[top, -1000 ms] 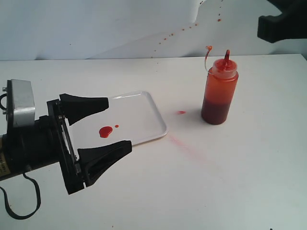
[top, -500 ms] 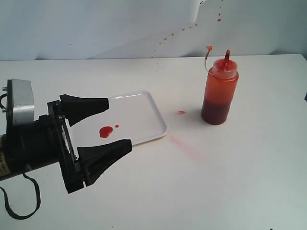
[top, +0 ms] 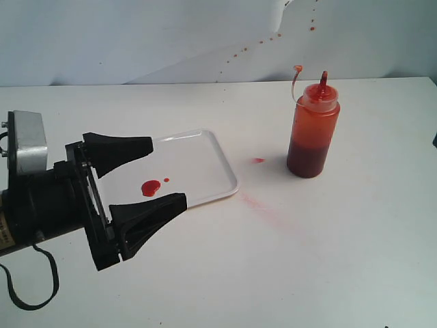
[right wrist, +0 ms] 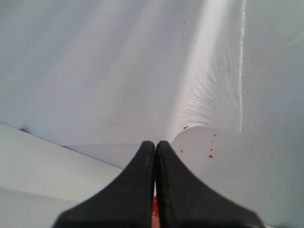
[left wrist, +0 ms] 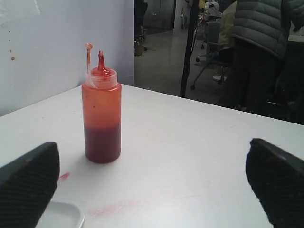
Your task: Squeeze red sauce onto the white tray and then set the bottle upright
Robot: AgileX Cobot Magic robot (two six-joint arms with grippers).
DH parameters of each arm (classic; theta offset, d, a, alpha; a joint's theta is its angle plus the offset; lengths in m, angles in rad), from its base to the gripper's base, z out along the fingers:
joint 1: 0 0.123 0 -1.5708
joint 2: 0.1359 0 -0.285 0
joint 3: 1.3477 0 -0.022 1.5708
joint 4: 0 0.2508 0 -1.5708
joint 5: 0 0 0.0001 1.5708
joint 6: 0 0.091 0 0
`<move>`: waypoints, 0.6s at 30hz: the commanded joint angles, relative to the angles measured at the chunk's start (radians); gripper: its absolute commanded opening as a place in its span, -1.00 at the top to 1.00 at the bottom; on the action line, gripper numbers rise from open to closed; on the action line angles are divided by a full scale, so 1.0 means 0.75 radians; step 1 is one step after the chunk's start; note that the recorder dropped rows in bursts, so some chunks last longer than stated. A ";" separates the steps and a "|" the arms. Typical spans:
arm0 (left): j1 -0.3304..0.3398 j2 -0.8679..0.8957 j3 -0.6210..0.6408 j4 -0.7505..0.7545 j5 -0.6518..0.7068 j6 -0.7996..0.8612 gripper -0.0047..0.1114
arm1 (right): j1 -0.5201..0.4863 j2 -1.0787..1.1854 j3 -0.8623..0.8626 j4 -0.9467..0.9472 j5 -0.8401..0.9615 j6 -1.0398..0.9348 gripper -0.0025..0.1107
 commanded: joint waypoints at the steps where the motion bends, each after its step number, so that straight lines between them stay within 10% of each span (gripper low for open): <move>1: -0.006 -0.005 -0.002 -0.018 -0.020 -0.011 -0.87 | 0.002 -0.008 0.007 -0.016 -0.022 -0.004 0.96; 18: -0.006 -0.013 -0.002 -0.455 -0.040 0.108 -0.85 | 0.002 -0.008 0.007 -0.016 -0.022 -0.004 0.96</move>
